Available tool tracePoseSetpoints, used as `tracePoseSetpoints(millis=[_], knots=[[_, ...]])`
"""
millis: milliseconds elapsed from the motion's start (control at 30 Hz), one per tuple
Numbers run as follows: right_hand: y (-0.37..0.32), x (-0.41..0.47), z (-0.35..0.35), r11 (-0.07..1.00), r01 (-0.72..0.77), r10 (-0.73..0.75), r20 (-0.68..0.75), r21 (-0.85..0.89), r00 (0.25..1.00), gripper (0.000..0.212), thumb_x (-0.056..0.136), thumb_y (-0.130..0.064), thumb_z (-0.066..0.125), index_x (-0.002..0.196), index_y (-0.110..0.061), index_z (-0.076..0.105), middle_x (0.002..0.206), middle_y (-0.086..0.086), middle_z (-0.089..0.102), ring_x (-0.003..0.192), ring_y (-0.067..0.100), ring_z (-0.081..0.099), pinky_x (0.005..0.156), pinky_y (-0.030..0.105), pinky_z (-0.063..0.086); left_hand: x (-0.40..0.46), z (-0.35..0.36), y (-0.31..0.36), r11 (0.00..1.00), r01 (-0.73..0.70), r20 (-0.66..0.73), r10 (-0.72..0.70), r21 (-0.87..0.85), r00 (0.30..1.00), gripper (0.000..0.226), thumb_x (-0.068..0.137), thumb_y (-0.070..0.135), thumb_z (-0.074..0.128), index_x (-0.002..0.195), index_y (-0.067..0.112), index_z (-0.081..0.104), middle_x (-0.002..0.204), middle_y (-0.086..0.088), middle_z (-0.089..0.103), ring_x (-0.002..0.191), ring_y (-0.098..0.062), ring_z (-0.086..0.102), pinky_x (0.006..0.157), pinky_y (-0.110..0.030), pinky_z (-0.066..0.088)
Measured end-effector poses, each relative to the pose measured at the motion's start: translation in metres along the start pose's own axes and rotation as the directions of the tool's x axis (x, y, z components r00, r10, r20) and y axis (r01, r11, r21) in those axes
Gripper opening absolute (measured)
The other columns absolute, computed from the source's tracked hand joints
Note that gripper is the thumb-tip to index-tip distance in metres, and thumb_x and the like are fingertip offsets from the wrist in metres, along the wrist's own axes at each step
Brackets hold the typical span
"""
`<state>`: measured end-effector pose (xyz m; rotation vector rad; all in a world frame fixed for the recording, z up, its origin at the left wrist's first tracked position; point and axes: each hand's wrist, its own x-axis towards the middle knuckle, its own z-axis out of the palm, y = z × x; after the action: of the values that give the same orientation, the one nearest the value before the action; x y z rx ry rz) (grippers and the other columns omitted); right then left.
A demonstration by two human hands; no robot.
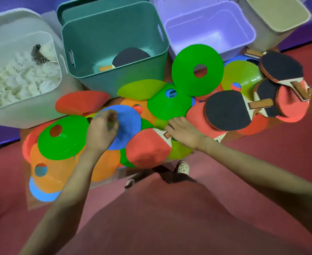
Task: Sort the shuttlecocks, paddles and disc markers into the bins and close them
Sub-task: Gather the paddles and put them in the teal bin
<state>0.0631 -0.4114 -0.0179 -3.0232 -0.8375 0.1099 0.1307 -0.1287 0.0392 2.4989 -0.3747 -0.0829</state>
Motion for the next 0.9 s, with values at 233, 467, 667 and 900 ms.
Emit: tracePoseSetpoints(millis=[233,467,667,900], knots=[[0.050,-0.036,-0.031,0.983,-0.182,0.181,0.027,0.023,0.983,0.050,0.051,0.000,0.071,0.099,-0.007,0.057,0.085,0.010,0.054,0.075,0.030,0.052,0.064,0.037,0.037,-0.010,0.018,0.030,0.971,0.222,-0.324,-0.237,-0.083,0.916,0.020,0.091,0.011,0.055,0.108,0.005,0.062,0.101,-0.013,0.069,0.085,-0.027,0.065,0.071,-0.035,0.050],[0.089,-0.129,-0.047,0.666,-0.618,0.695,-0.047,0.418,0.718,0.027,0.093,-0.021,0.055,0.112,-0.003,0.050,0.098,0.016,0.055,0.088,0.038,0.054,0.068,0.037,0.032,0.006,0.066,0.075,0.952,0.305,-0.236,-0.299,-0.012,0.925,0.019,0.090,0.010,0.054,0.106,0.003,0.063,0.098,-0.016,0.069,0.085,-0.032,0.065,0.072,-0.037,0.047],[0.119,-0.203,-0.051,0.281,-0.775,0.932,0.032,0.566,0.362,0.040,0.096,-0.035,0.048,0.120,-0.004,0.040,0.111,0.024,0.058,0.096,0.049,0.055,0.068,0.041,0.034,0.028,0.141,0.158,0.959,0.262,0.117,-0.249,-0.110,0.961,0.017,0.086,0.006,0.057,0.101,0.005,0.064,0.096,-0.011,0.070,0.086,-0.027,0.066,0.076,-0.033,0.047],[0.149,-0.252,-0.050,0.074,-0.845,0.993,0.042,0.530,0.114,0.041,0.096,-0.033,0.048,0.124,-0.004,0.041,0.108,0.025,0.060,0.094,0.050,0.056,0.073,0.044,0.040,0.050,0.234,0.277,0.967,-0.230,0.284,0.251,-0.107,0.925,0.020,0.084,0.014,0.060,0.102,0.004,0.060,0.098,-0.011,0.064,0.092,-0.029,0.059,0.081,-0.043,0.046]])
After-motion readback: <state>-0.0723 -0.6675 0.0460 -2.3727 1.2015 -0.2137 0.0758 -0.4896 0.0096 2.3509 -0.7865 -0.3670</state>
